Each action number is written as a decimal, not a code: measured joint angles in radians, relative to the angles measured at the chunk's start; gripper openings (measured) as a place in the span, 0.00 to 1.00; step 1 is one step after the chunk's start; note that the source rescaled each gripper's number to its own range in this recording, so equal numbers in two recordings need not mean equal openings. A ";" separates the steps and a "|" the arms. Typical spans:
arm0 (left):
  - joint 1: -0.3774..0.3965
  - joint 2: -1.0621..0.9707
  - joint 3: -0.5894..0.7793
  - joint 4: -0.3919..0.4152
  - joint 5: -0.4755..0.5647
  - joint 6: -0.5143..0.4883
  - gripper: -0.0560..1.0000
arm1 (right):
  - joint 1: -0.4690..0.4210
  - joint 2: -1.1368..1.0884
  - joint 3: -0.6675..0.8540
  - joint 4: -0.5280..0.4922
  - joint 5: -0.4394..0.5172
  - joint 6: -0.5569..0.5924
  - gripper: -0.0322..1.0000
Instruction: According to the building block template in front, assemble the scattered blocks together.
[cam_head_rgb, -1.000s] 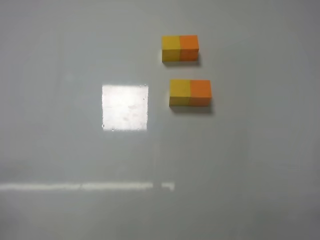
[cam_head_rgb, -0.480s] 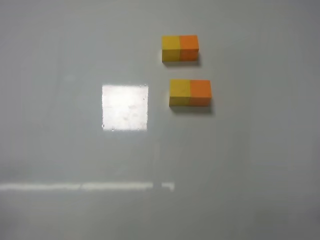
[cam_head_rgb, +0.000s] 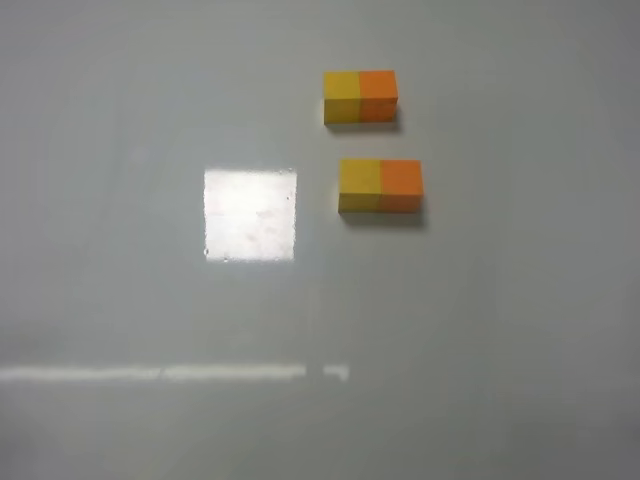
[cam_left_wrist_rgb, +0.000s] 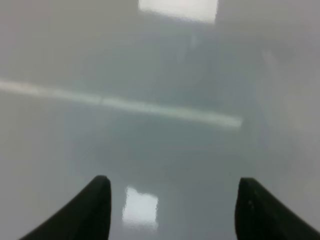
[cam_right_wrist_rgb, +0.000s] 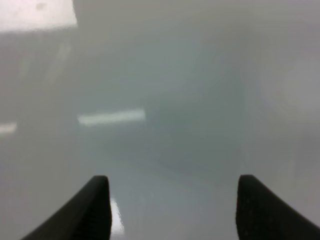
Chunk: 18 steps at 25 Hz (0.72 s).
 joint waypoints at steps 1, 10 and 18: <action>0.000 0.000 0.000 0.000 0.000 0.000 0.39 | 0.000 0.000 0.000 0.000 0.000 0.000 0.45; 0.000 0.000 0.000 0.000 0.000 0.000 0.39 | 0.000 0.000 0.000 0.000 0.000 0.000 0.45; 0.000 0.000 0.000 0.000 0.000 0.000 0.39 | 0.000 0.000 0.000 0.000 0.000 0.000 0.43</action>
